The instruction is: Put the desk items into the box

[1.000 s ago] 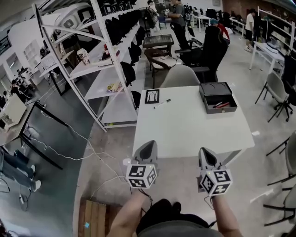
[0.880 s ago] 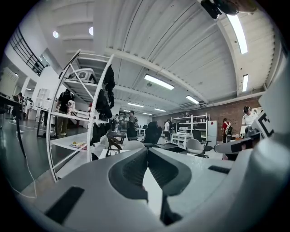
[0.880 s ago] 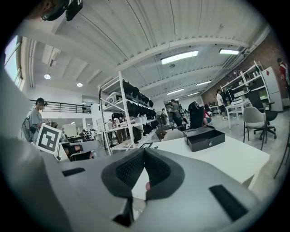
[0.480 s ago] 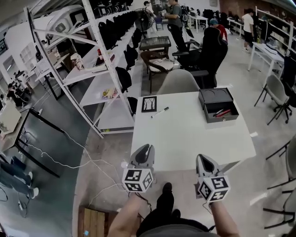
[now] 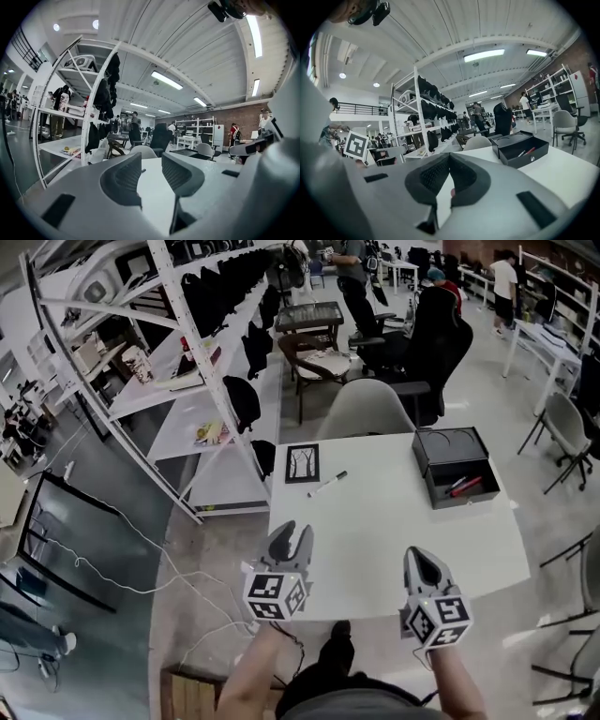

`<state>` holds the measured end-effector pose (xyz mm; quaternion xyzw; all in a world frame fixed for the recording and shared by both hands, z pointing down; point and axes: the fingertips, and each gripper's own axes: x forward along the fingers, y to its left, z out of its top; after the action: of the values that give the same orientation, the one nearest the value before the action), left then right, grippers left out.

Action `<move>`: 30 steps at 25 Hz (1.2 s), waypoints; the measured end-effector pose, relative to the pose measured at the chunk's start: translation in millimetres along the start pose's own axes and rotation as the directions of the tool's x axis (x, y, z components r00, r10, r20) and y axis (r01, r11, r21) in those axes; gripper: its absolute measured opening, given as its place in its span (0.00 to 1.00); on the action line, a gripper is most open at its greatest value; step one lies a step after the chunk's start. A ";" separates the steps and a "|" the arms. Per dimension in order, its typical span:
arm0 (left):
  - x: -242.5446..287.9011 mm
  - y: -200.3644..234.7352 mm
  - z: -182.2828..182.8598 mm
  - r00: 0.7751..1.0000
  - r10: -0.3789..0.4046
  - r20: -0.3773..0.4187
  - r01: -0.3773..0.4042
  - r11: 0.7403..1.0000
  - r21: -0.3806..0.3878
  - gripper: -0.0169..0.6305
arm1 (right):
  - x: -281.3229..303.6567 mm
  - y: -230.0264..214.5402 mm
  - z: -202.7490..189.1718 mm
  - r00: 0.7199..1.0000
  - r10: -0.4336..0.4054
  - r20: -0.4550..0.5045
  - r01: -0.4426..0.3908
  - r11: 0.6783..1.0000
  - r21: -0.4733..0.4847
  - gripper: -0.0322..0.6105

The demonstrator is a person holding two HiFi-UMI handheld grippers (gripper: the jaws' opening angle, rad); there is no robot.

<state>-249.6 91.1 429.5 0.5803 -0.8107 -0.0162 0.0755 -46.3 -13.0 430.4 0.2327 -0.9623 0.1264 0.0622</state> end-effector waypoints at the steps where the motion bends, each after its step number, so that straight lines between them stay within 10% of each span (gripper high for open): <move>1: 7.8 5.5 0.3 1.000 -0.004 -0.004 0.004 1.000 -0.001 0.22 | 7.4 -2.0 1.7 1.000 -0.011 -0.001 0.011 1.000 0.000 0.05; 30: 179.6 65.4 -39.2 0.960 -0.180 -0.213 0.193 0.980 0.039 0.30 | 108.0 -27.9 28.1 0.988 -0.152 -0.028 0.152 0.988 0.005 0.05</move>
<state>-362.0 -54.6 494.2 0.6546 -0.7401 0.0619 0.1410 -130.5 -91.4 428.7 0.3038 -0.9404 0.1277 0.0840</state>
